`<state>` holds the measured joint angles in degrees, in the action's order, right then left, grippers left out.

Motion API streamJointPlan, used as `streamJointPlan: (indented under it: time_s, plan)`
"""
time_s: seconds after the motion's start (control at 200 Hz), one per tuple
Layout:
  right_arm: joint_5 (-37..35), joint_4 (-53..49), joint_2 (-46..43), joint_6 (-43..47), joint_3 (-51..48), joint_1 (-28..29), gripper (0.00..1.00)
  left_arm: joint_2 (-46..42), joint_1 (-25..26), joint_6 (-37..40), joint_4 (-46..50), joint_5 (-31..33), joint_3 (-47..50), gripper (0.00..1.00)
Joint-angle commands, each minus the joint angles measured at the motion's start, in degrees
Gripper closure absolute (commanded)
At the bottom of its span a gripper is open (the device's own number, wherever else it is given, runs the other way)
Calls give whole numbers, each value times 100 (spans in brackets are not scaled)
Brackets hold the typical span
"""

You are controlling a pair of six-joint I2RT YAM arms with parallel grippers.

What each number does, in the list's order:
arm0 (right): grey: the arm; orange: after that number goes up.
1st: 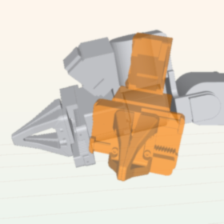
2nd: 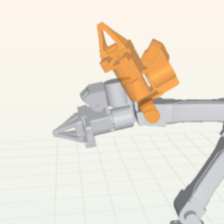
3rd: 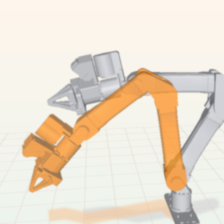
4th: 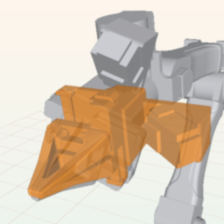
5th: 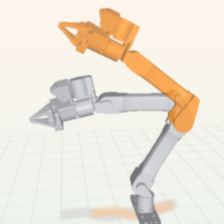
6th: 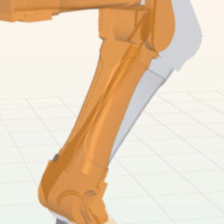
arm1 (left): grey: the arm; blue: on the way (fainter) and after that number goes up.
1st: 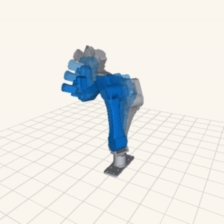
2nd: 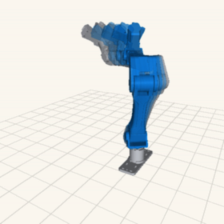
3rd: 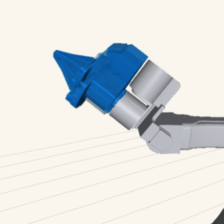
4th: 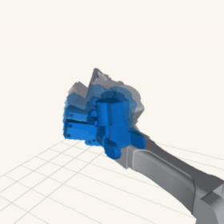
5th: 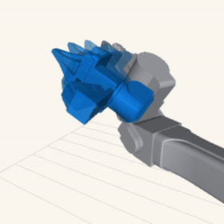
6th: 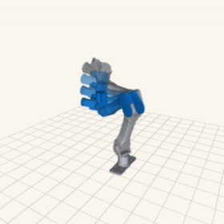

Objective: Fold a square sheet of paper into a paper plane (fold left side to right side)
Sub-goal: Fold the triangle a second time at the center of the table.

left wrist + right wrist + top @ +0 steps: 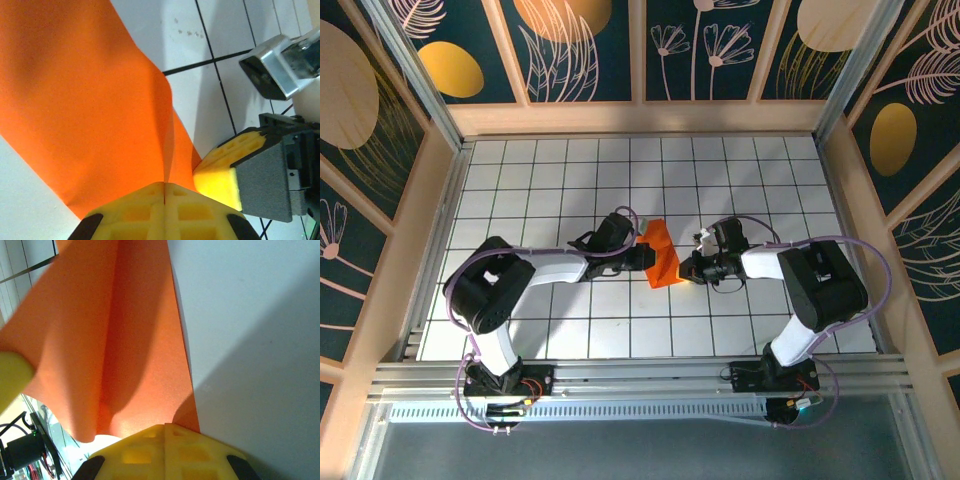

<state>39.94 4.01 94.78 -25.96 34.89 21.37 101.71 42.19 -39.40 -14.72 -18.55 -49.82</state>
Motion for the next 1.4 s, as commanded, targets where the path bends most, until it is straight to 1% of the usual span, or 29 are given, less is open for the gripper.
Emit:
streamJointPlan:
  time_s: [0.0, 0.28, 0.535, 1.006, 1.396]
  plan:
    - [-365, -304, 242, 87, 0, 40, 100, -202, -47, 186, 150, 209, 43, 100]
    - [-373, -330, 242, 107, 17, 40, 100, -26, -50, 353, 407, 158, -69, 100]
    - [-373, -348, 258, 108, 35, 36, 100, 83, -46, 527, 628, 392, -156, 100]
    - [-382, -356, 310, 116, 35, 35, 100, 358, -55, 661, 719, 553, -409, 100]
    - [-388, -376, 356, 117, 75, 41, 100, 403, -56, 712, 839, 705, -382, 100]
